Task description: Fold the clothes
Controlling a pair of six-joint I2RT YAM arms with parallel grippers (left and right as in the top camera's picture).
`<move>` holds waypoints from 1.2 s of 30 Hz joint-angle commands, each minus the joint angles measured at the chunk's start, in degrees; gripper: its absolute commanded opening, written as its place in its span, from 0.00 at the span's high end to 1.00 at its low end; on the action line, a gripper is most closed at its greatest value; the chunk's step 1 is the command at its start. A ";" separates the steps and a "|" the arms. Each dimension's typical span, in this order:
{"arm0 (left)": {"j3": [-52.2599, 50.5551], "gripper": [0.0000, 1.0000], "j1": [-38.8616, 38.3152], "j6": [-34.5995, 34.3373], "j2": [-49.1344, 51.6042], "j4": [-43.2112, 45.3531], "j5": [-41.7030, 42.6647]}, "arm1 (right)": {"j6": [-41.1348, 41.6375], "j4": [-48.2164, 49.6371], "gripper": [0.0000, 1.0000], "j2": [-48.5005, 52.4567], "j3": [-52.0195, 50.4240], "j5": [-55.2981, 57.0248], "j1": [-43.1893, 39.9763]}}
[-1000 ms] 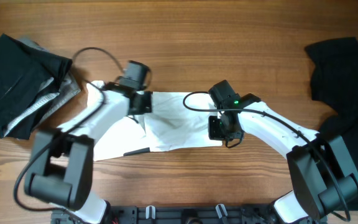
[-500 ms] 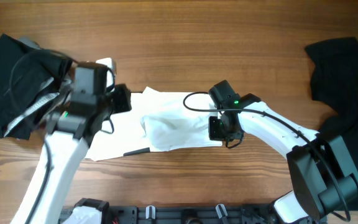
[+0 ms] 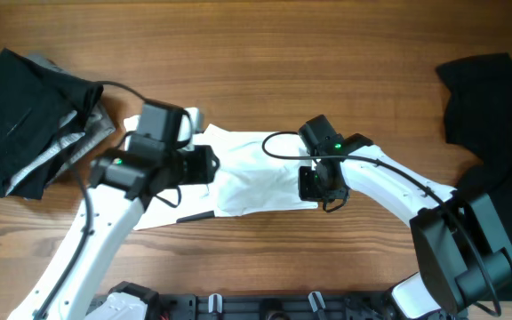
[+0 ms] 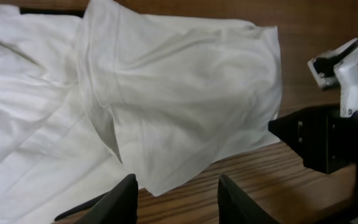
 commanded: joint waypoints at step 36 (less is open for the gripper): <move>1.64 0.88 12.57 -5.90 -9.73 -16.92 -11.13 | -13.29 5.40 0.28 -7.82 1.92 -18.73 -15.28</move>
